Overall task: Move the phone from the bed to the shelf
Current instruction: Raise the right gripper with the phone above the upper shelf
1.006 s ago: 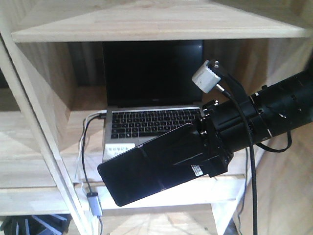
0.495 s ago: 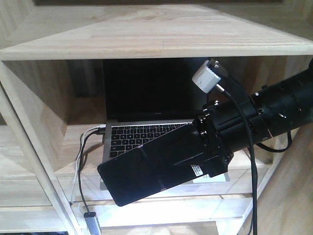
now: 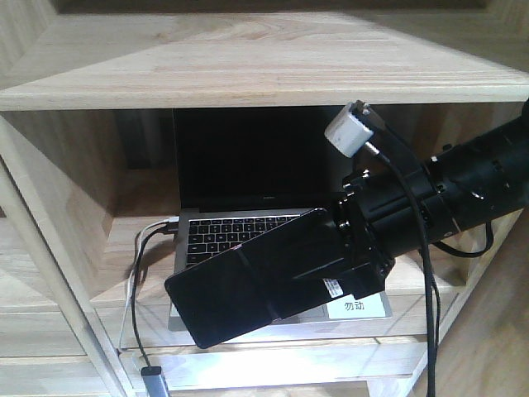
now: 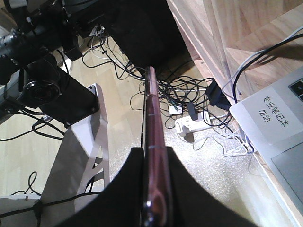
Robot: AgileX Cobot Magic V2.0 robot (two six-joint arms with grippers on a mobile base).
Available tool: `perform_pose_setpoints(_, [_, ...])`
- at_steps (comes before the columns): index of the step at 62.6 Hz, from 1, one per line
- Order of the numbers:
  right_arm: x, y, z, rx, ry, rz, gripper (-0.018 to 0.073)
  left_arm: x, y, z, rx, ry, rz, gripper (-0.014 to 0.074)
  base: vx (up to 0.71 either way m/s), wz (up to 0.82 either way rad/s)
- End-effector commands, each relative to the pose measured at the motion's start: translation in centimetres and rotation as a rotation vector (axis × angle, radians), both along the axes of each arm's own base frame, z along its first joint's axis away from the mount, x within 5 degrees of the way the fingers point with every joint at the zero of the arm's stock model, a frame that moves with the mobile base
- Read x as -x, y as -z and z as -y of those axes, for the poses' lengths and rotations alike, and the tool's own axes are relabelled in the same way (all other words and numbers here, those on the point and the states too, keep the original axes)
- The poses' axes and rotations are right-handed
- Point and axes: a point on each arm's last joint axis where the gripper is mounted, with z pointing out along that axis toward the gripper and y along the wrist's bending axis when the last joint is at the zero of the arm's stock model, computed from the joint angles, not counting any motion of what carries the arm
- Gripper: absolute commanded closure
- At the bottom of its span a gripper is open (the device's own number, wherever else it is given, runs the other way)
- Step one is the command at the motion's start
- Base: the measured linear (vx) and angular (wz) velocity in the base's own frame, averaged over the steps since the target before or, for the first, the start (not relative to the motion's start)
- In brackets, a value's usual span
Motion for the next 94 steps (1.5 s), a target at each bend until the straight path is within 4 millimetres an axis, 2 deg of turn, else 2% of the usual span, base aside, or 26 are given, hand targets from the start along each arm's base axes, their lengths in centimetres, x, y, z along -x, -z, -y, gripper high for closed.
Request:
perform_pose_setpoints(1, [1.3,-2.2,-0.1,-0.09,-0.056,0.0,0.0561,0.0,-0.4,0.0,0.005,-0.003,0.071,0.0595,0.0,0.0])
perform_pose_setpoints(48, [1.3,-2.2,-0.1,-0.09,-0.056,0.0,0.0561,0.0,-0.4,0.0,0.005,-0.003,0.071,0.0595,0.0,0.0])
perform_pose_setpoints(54, [1.2,-2.6,-0.2,-0.095,-0.053,0.011,0.0561,0.0,-0.4,0.0,0.005,-0.003,0.071,0.0595,0.0,0.0])
perform_pose_setpoints(57, [1.2,-3.2,-0.2,-0.102,-0.046,0.016,0.0561,0.0,-0.4,0.0,0.005,-0.003,0.071,0.0595,0.0,0.0])
perform_pose_setpoints(64, [1.7,-5.8,-0.1,-0.147,-0.047,0.095,0.0561,0.0,-0.4,0.0,0.005,-0.003,0.071,0.0595,0.0,0.0])
perform_pose_setpoints(81, [2.7,-13.6,0.2,-0.249,-0.009,0.285,0.0561,0.0,-0.4,0.0,0.005,-0.003,0.071,0.0595,0.0,0.0])
perform_pose_setpoints(94, [2.0,-17.9,0.2,-0.32,0.078,0.392,0.0561,0.0,-0.4,0.0,0.005,-0.003,0.071,0.0595,0.0,0.0])
